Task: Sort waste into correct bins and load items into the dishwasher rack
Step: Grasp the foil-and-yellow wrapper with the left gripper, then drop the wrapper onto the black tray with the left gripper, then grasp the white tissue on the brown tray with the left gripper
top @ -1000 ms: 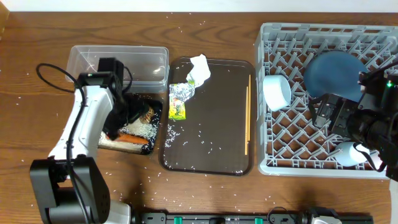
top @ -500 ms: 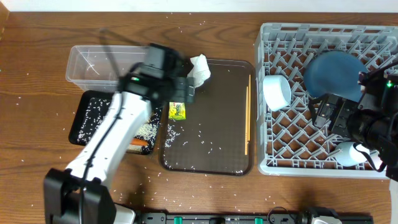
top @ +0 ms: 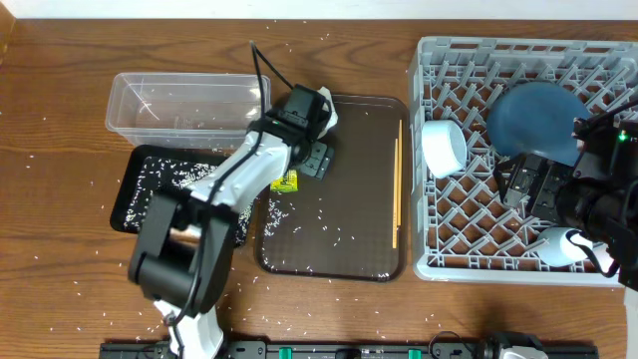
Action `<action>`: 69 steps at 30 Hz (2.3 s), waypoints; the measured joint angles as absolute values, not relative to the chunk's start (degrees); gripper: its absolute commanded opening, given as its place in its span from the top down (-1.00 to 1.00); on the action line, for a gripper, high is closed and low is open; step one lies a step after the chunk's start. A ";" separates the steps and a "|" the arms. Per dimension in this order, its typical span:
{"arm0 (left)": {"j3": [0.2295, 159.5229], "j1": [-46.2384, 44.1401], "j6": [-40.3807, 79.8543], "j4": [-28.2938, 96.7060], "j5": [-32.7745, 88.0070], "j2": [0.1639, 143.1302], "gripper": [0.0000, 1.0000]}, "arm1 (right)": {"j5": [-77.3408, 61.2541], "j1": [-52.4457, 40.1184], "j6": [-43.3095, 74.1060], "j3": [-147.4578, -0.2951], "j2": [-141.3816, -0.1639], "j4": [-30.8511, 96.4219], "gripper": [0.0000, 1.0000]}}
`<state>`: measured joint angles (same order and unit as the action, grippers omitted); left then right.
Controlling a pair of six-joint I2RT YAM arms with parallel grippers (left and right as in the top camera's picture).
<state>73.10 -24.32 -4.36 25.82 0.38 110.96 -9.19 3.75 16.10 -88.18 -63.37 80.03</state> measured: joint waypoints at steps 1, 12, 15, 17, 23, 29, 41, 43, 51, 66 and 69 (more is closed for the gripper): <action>73.10 -24.32 -4.49 25.34 0.30 111.61 -0.45 | -9.19 3.75 16.10 -88.18 -63.37 80.05 -0.99; 73.14 -24.34 -4.32 24.80 0.69 114.67 0.88 | -9.21 3.75 16.10 -88.18 -63.37 80.97 -0.98; 73.28 -24.45 -4.10 26.52 1.87 114.56 0.87 | -9.19 3.75 16.10 -88.18 -63.37 80.99 -0.99; 73.30 -24.49 -2.59 29.39 2.68 113.82 0.88 | -9.19 3.75 16.10 -88.18 -63.37 80.97 -0.98; 73.21 -24.40 2.15 39.05 3.60 105.80 0.88 | -9.21 3.75 16.08 -88.18 -63.37 80.88 -0.99; 73.23 -21.06 6.81 48.90 0.49 91.22 0.88 | -9.21 3.75 16.08 -88.18 -63.37 80.86 -0.99; 70.52 -9.39 17.17 51.40 -3.97 89.62 -0.34 | -9.21 3.75 16.08 -88.18 -63.37 81.01 -0.99; 70.54 -9.32 17.74 50.13 -2.81 89.65 -0.36 | -9.21 3.75 16.08 -88.18 -63.37 80.93 -0.98; 72.03 -11.16 15.59 36.01 8.43 89.65 -0.57 | -9.21 3.75 16.08 -88.18 -63.37 80.38 -0.98; 72.05 -21.21 -0.64 -0.12 8.16 110.17 -0.59 | -9.21 3.75 16.08 -88.18 -63.37 80.31 -0.99; 71.92 -21.17 -1.34 -3.66 8.19 115.02 -0.58 | -9.21 3.75 16.08 -88.18 -63.37 80.34 -0.98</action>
<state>71.92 -21.17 -1.34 -3.66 8.19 115.02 -9.21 3.75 16.08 -88.18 -63.37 80.34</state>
